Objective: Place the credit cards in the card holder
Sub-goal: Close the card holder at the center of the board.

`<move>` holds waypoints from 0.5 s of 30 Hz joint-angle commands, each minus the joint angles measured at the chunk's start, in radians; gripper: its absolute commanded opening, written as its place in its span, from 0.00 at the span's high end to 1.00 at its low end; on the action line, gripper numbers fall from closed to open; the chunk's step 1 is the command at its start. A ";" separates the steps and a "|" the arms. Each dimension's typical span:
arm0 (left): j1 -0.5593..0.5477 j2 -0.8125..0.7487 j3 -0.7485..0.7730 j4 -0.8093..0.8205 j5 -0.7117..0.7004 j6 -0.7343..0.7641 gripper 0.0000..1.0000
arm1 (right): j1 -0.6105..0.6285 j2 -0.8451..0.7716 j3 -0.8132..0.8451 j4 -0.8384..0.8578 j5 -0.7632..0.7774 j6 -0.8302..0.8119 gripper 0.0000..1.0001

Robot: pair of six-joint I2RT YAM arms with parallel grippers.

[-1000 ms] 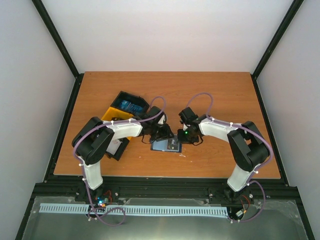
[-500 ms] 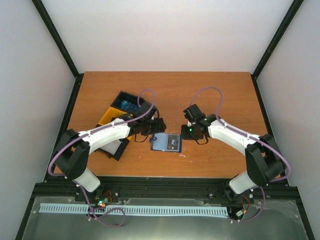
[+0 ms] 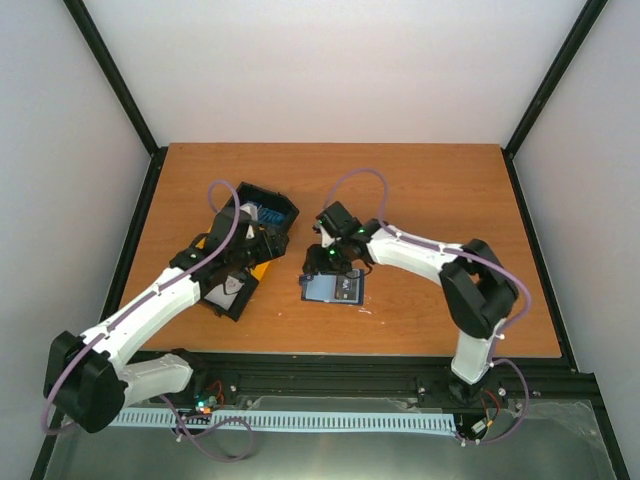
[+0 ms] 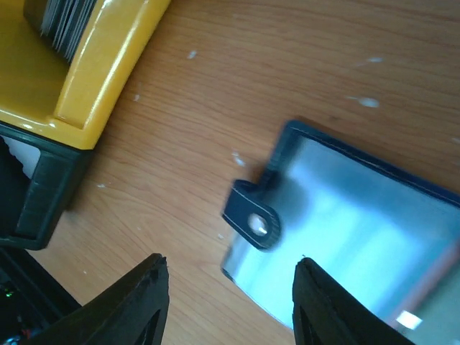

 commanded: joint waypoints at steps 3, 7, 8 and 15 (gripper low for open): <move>0.051 -0.053 -0.040 0.013 0.067 0.060 0.21 | 0.050 0.154 0.131 -0.029 -0.039 0.048 0.52; 0.053 -0.048 -0.044 0.005 0.080 0.078 0.21 | 0.064 0.202 0.189 -0.110 0.042 0.059 0.52; 0.053 -0.047 -0.044 0.004 0.085 0.082 0.21 | 0.068 0.209 0.197 -0.127 0.065 0.063 0.51; 0.053 -0.053 -0.052 0.003 0.082 0.099 0.20 | 0.076 0.238 0.209 -0.147 0.099 0.074 0.47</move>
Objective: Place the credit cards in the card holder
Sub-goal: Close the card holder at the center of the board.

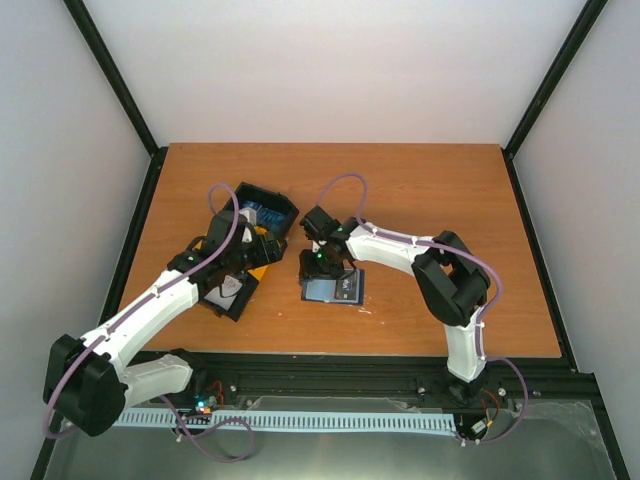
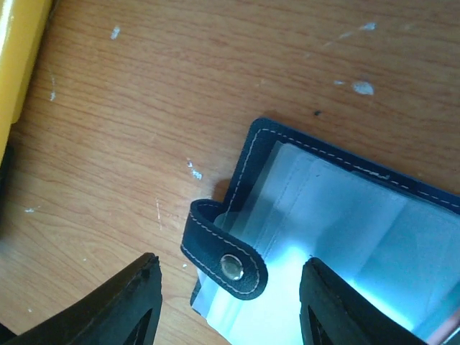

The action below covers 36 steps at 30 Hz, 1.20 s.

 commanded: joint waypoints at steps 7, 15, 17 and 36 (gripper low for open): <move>0.007 -0.007 0.010 0.002 0.004 0.039 0.20 | 0.014 0.056 0.021 0.056 -0.090 0.022 0.57; 0.007 0.003 0.031 -0.007 0.005 0.058 0.20 | 0.022 0.049 0.047 0.048 0.027 0.059 0.82; 0.007 0.007 0.037 -0.008 0.004 0.063 0.20 | 0.023 0.026 0.047 0.058 0.032 0.064 0.89; 0.007 0.152 -0.038 0.256 0.237 0.045 0.18 | -0.039 -0.290 -0.152 -0.069 0.099 -0.023 0.97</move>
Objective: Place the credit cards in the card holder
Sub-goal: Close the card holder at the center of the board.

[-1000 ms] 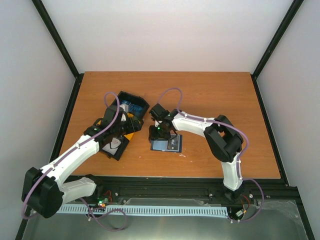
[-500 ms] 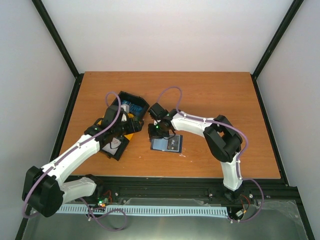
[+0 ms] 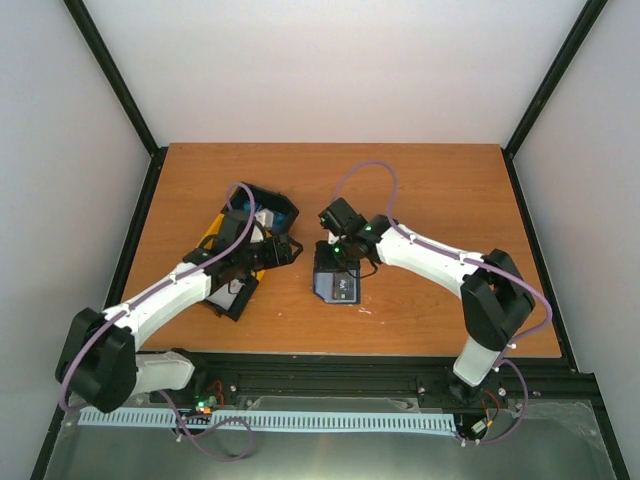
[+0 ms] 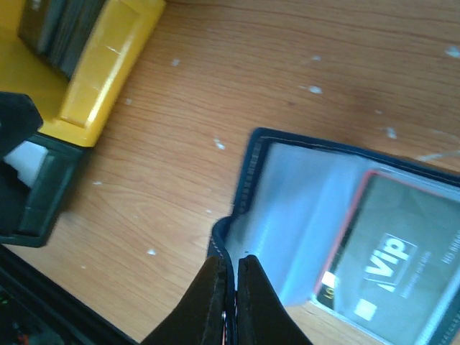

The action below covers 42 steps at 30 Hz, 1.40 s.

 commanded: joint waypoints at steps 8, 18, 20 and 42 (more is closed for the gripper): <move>0.007 0.187 0.017 0.172 0.177 0.046 0.18 | -0.064 -0.082 -0.155 -0.058 0.184 -0.053 0.95; 0.007 0.282 0.090 0.170 0.219 0.104 0.19 | -0.110 -0.146 -0.144 -0.103 0.244 -0.078 0.95; 0.007 0.297 0.099 0.175 0.230 0.112 0.19 | -0.120 -0.156 -0.143 -0.116 0.257 -0.081 0.95; -0.041 0.432 0.197 0.201 0.290 0.153 0.21 | -0.308 -0.432 -0.377 -0.134 0.346 -0.083 0.93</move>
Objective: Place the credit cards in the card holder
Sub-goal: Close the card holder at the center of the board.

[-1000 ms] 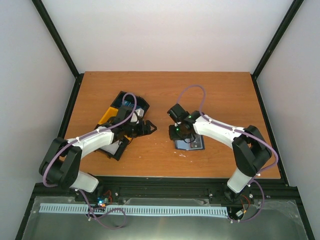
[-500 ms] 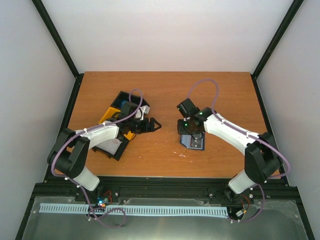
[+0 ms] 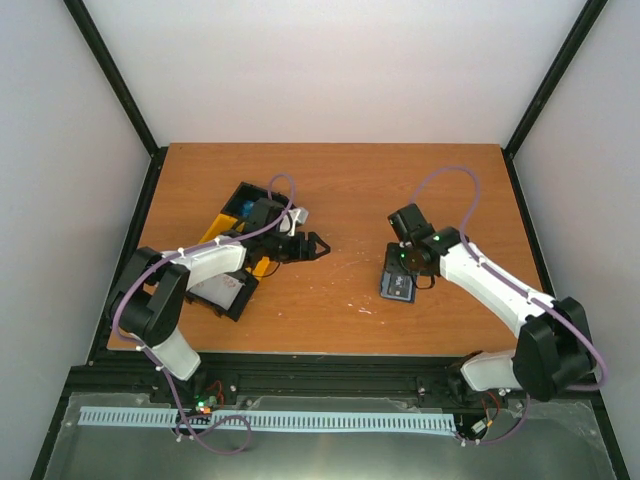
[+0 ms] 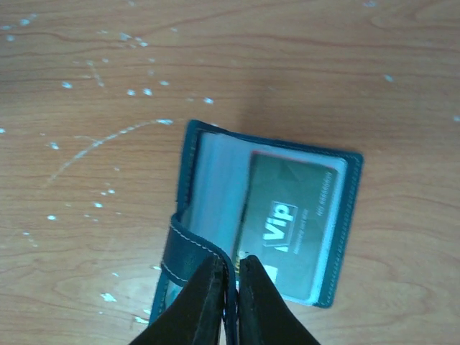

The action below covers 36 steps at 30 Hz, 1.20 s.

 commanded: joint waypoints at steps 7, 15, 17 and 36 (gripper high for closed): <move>-0.017 0.005 0.042 0.010 0.008 0.040 0.21 | -0.083 -0.220 -0.256 0.111 0.077 0.080 0.97; -0.028 0.005 0.043 0.014 0.013 0.042 0.21 | -0.115 -0.117 -0.283 0.035 0.239 0.135 0.90; -0.032 0.007 0.047 0.015 0.013 0.043 0.20 | -0.125 -0.072 -0.277 0.017 0.276 0.162 0.90; -0.190 0.304 0.363 -0.093 0.000 0.046 0.22 | -0.131 -0.141 -0.102 -0.045 0.158 0.116 0.40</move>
